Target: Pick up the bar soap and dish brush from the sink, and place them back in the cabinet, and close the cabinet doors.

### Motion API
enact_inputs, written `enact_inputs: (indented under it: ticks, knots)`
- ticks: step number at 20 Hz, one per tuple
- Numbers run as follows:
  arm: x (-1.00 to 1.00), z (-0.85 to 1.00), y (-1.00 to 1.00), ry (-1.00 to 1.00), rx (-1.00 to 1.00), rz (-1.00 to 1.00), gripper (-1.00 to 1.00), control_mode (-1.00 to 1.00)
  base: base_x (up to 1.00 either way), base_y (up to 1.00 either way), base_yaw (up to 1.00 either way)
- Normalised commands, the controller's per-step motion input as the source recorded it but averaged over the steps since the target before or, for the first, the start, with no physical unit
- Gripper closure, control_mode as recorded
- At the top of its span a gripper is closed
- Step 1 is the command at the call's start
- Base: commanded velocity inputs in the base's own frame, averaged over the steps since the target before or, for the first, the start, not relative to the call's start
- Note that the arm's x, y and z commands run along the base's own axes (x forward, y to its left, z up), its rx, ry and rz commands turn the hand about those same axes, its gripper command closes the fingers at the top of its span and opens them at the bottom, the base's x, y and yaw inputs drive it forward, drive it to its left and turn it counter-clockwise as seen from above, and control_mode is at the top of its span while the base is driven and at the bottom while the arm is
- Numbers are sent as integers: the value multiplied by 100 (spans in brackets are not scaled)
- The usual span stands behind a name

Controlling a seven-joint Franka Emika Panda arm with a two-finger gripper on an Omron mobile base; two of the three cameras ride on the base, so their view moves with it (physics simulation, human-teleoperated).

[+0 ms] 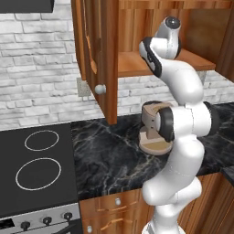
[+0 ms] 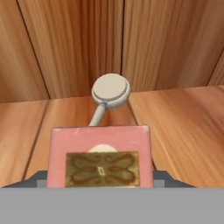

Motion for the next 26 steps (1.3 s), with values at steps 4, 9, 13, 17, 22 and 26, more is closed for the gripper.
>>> enact_inputs:
  ticks: [4,9,13,17,22,26]
  knots:
    - [37,-16,-1,1,0,0,100,-100,0,0,0]
    - [27,-12,0,5,0,0,100,-100,0,0,0]
    - [11,0,0,3,0,0,100,-100,0,0,0]
    - [0,0,0,4,0,0,100,-100,0,0,0]
    - [0,0,0,1,0,0,-100,-100,0,0,0]
    - [0,0,0,0,0,0,-100,-100,0,0,0]
